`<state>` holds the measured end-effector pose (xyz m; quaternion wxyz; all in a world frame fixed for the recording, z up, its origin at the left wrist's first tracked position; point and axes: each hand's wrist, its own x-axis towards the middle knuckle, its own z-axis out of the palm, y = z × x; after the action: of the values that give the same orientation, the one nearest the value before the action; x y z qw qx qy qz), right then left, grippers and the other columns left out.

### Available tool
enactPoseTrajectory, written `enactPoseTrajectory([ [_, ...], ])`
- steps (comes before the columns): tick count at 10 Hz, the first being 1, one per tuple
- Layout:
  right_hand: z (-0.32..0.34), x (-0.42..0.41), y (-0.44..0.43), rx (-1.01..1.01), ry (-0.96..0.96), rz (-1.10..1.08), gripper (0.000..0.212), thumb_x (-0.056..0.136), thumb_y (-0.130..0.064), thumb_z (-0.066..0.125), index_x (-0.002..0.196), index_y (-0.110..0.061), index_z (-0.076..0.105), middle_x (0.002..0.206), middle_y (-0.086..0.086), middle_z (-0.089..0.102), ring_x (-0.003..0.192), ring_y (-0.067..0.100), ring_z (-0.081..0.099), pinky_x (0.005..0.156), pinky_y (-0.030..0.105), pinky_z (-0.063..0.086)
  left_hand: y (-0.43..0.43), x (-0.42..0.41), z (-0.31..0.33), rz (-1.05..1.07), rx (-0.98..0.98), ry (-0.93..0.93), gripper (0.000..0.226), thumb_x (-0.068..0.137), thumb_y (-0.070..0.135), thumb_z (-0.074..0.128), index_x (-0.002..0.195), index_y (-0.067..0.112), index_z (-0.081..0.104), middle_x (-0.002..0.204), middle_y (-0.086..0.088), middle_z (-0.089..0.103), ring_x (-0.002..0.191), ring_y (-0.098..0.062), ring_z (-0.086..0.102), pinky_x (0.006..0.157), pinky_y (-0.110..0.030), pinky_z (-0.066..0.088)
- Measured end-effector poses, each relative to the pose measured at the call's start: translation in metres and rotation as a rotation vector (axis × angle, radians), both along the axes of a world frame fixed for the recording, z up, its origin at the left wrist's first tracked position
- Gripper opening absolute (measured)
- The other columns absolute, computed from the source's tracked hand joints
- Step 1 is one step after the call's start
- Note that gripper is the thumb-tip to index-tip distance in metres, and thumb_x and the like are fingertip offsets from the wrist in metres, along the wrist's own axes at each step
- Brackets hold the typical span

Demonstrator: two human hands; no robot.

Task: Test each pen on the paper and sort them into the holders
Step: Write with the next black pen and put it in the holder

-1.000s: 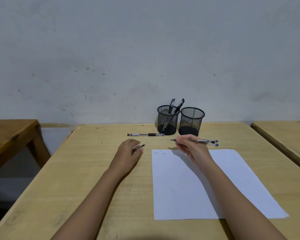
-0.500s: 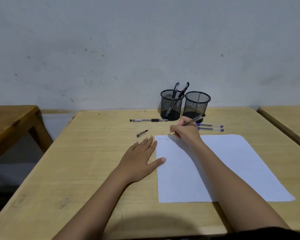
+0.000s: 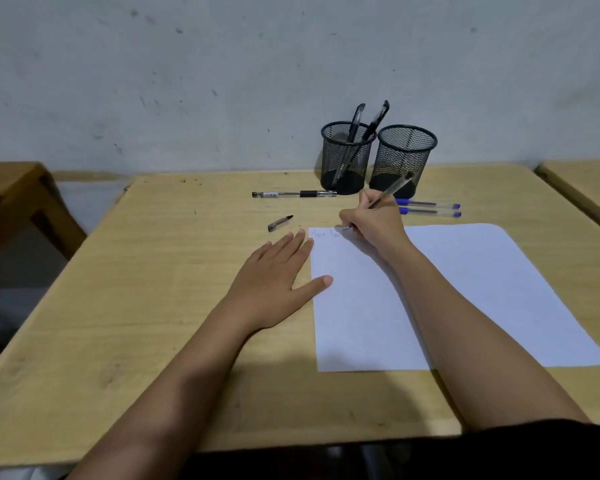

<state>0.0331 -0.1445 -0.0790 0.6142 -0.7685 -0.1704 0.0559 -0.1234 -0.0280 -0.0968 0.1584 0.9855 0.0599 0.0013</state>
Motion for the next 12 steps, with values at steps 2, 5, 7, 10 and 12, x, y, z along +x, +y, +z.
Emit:
enactPoseTrajectory([
  [2,-0.0005,0.0013,-0.001,0.0,-0.012,-0.012,0.042,0.062,0.008,0.061,0.05,-0.015,0.028,0.052,0.001,0.028,0.05,0.011,0.029,0.045,0.018,0.03,-0.0006,0.0003,0.0005,0.008,0.0,-0.008,0.072,0.089,0.065,0.025,0.149,0.03,0.006,0.158,0.013,-0.004,0.144,-0.002,-0.006,0.119,-0.029,-0.001],
  [5,0.0,0.003,-0.0027,-0.016,0.017,0.006,0.042,0.059,0.01,0.056,0.049,-0.016,0.025,0.053,0.004,0.022,0.05,0.016,0.025,0.048,0.024,0.025,-0.0012,-0.0005,0.0018,0.012,-0.005,0.003,0.071,0.09,0.064,0.025,0.148,0.03,0.005,0.158,0.013,-0.004,0.144,-0.001,-0.006,0.118,-0.028,-0.002],
  [7,0.0016,0.0033,-0.0021,-0.042,0.013,0.016,0.042,0.059,0.012,0.054,0.049,-0.015,0.024,0.053,0.003,0.022,0.051,0.014,0.023,0.048,0.023,0.022,-0.002,-0.0006,0.0025,0.014,-0.005,0.011,0.071,0.09,0.064,0.025,0.148,0.03,0.004,0.157,0.014,-0.005,0.144,-0.001,-0.007,0.117,-0.027,-0.003],
  [10,0.0003,0.0043,-0.0007,-0.013,0.006,0.001,0.042,0.061,0.012,0.055,0.052,-0.016,0.024,0.056,0.003,0.022,0.054,0.014,0.024,0.05,0.023,0.022,0.0,-0.0003,0.002,0.012,-0.003,0.003,0.071,0.089,0.065,0.025,0.149,0.03,0.005,0.157,0.014,-0.005,0.144,-0.001,-0.007,0.116,-0.027,-0.003],
  [12,0.0007,0.0053,-0.0006,-0.014,0.009,0.009,0.04,0.059,0.013,0.055,0.052,-0.014,0.027,0.056,0.004,0.022,0.056,0.014,0.025,0.051,0.024,0.024,0.0003,-0.0004,0.0024,0.011,-0.007,0.002,0.071,0.089,0.065,0.025,0.148,0.03,0.004,0.157,0.014,-0.005,0.144,-0.001,-0.007,0.116,-0.027,-0.003],
])
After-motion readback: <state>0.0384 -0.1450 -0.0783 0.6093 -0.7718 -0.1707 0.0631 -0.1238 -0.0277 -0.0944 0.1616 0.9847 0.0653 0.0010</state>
